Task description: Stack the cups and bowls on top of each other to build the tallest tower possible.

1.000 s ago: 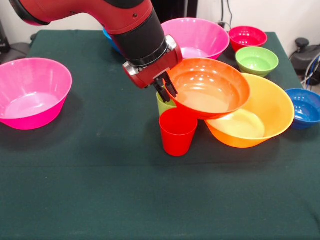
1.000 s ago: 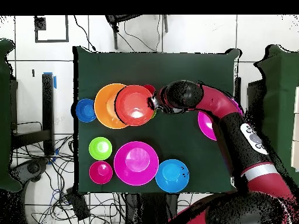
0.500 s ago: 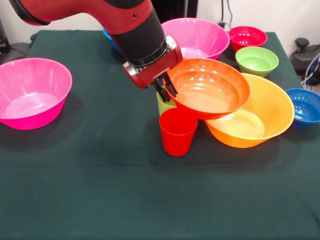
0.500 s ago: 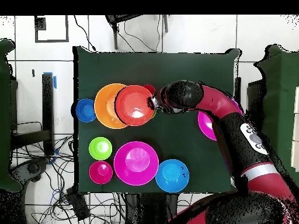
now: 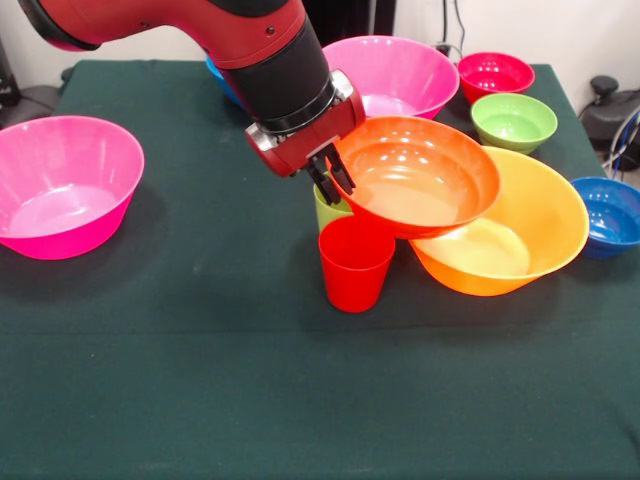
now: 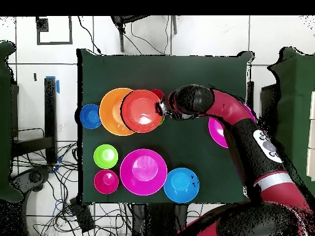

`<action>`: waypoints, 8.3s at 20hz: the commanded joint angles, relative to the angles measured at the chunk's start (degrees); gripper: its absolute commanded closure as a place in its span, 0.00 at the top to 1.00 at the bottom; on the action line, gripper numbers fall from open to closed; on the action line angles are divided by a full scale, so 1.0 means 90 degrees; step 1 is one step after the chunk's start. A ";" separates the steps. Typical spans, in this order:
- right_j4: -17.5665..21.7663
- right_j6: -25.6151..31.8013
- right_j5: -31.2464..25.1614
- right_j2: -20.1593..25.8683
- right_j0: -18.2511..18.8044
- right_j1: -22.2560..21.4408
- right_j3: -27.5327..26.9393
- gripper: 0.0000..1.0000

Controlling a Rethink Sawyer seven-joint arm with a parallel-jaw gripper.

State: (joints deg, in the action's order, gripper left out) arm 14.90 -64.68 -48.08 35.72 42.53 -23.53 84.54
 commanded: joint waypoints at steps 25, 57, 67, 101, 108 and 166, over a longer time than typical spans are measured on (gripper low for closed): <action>0.0489 0.0293 -0.0207 -0.0288 -0.0066 0.0215 -0.0562 0.00; 0.0540 0.0424 -0.0696 -0.0362 -0.0084 0.0183 -0.0343 1.00; 0.0587 0.0509 -0.0743 -0.0342 -0.0039 0.0197 -0.0351 0.00; 0.0541 0.0390 -0.0459 -0.0278 -0.0045 0.0252 -0.0773 0.00; 0.0567 0.0487 -0.0801 -0.0355 -0.0092 0.0347 -0.0850 0.00; 0.0323 0.0463 0.0055 0.0234 0.0221 0.0516 -0.0255 0.00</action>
State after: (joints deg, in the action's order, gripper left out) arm 14.96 -64.68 -51.12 36.14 44.75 -22.57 80.65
